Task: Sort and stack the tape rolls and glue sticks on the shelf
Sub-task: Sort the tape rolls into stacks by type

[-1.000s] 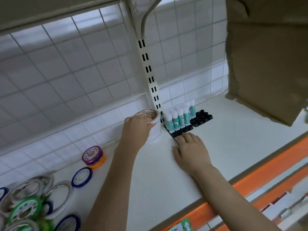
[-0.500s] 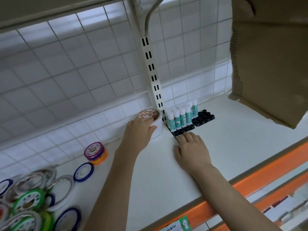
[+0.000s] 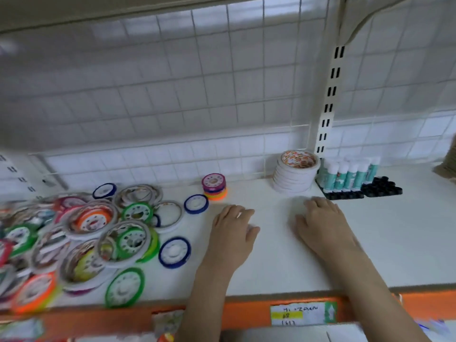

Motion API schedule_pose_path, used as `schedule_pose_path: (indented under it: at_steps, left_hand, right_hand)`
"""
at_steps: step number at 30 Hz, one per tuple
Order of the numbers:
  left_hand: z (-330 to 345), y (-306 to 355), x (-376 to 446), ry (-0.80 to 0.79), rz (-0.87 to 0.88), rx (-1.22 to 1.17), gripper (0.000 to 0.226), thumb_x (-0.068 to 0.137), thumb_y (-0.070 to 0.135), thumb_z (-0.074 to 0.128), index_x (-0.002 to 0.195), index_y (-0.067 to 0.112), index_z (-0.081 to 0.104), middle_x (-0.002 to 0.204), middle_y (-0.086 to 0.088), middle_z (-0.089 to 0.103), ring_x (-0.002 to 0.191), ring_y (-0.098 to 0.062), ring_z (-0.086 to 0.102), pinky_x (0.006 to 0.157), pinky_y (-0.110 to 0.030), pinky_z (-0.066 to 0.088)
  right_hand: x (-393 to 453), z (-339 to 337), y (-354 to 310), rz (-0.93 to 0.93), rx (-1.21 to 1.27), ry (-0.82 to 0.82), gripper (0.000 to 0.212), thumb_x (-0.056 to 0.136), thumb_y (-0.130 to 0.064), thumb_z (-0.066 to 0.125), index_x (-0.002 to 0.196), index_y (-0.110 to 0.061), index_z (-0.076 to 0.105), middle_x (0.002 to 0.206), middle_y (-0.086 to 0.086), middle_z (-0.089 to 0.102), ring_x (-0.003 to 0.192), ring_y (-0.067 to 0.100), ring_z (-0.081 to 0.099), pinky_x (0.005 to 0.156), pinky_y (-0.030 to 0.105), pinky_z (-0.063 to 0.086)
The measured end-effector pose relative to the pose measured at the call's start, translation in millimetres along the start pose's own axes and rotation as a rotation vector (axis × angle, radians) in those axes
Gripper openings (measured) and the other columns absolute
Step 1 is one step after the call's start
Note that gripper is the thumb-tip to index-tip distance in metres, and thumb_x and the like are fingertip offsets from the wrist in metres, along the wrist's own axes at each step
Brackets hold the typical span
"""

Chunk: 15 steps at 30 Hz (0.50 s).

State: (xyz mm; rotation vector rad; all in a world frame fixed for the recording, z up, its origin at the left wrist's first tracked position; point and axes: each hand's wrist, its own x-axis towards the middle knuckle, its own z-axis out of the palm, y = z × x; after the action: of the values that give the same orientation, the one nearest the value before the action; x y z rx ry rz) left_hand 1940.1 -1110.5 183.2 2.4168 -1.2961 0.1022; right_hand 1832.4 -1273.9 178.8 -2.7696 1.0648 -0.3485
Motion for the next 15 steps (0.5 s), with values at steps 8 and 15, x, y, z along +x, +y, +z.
schedule_pose_path:
  at_steps: [8,15]
  left_hand:
    - [-51.9,-78.5,-58.0,0.092,-0.161,0.055,0.037,0.096,0.039,0.043,0.128,0.023,0.051,0.129,0.005,0.050,0.125,-0.015,0.038,0.105,-0.030,0.030]
    - [-84.4,-129.6,-104.9,0.207,-0.213,0.122,0.029,0.092,0.034,0.048,0.109,0.016,0.062,0.112,-0.001,0.061,0.112,-0.024,0.052,0.099,-0.036,0.037]
  right_hand:
    - [-27.0,30.9,-110.4,-0.362,0.225,0.015,0.030,0.079,-0.018,0.067,0.101,0.002,0.065,0.103,0.019,0.064,0.100,0.038,0.060,0.092,0.043,0.048]
    - [-49.2,41.7,-177.6,-0.618,0.316,-0.029,0.031,0.091,-0.025,0.051,0.113,-0.006,0.061,0.118,0.009,0.060,0.112,0.027,0.052,0.093,0.029,0.040]
